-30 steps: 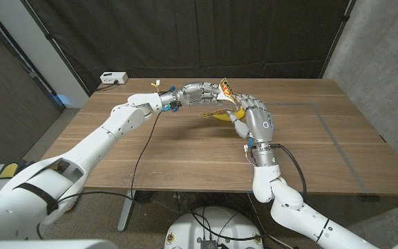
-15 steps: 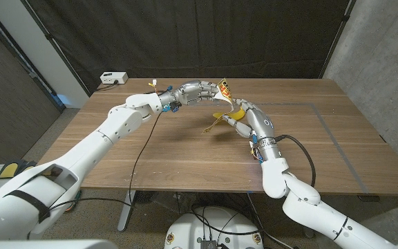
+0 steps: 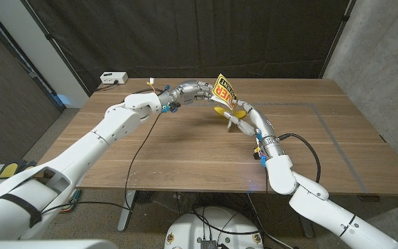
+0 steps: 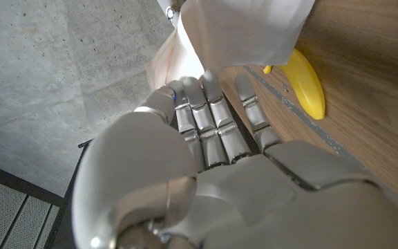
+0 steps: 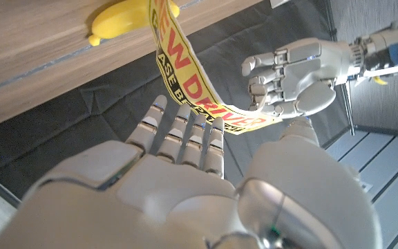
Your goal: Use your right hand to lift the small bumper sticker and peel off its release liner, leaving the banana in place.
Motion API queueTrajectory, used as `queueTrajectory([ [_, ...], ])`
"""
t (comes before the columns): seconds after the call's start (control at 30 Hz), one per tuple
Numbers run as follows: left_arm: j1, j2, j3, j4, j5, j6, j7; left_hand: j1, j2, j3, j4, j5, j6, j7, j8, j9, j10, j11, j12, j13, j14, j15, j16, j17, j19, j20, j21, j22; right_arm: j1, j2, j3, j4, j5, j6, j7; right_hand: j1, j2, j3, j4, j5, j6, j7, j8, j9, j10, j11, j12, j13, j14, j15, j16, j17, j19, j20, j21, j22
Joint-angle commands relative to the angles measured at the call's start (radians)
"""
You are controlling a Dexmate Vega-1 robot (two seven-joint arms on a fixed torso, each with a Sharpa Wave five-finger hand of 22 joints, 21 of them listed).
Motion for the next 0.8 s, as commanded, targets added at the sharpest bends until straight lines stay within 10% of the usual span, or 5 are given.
queueTrajectory([
  [0.03, -0.01, 0.006, 0.015, -0.007, 0.031, -0.002, 0.024, -0.004, -0.002, 0.019, 0.025, 0.019, -0.007, 0.007, 0.211, 0.271, 0.008, -0.009, -0.004, 0.0, 0.002, -0.032, 0.0, 0.012, -0.006, -0.005, 0.013, 0.0, -0.014, 0.069, 0.028, 0.023, 0.019, 0.061, -0.049, 0.022, 0.029, 0.014, -0.009, 0.02, 0.033, 0.017, 0.018, 0.002, 0.046, 0.001, 0.022, 0.007, 0.042, -0.013, 0.01, 0.008, 0.008, -0.003, 0.006, 0.003],
  [0.33, -0.057, -0.036, 0.046, 0.069, 0.037, -0.042, -0.058, 0.006, -0.009, -0.003, 0.011, 0.037, -0.013, 0.012, 0.22, 0.275, 0.021, -0.007, -0.021, -0.032, 0.01, -0.033, 0.001, 0.002, -0.011, -0.008, 0.041, -0.007, 0.003, 0.097, -0.01, -0.006, -0.088, -0.045, -0.078, 0.053, 0.061, 0.028, -0.029, 0.024, 0.085, 0.021, 0.034, 0.0, 0.106, 0.005, 0.045, 0.013, 0.158, -0.053, 0.073, 0.035, 0.086, -0.018, 0.039, 0.006],
  [0.8, -0.102, -0.065, 0.068, 0.134, 0.047, -0.081, -0.149, 0.032, 0.021, -0.051, -0.003, -0.034, -0.02, 0.03, 0.16, 0.215, 0.035, 0.029, -0.047, -0.109, 0.016, -0.015, 0.005, -0.05, -0.026, 0.014, 0.09, -0.02, 0.044, 0.07, -0.038, -0.044, -0.113, -0.134, 0.018, 0.012, 0.022, -0.013, -0.022, 0.023, 0.03, 0.02, 0.01, -0.001, 0.055, 0.004, 0.024, 0.02, 0.104, -0.036, 0.068, 0.072, 0.052, -0.01, 0.032, 0.011],
])
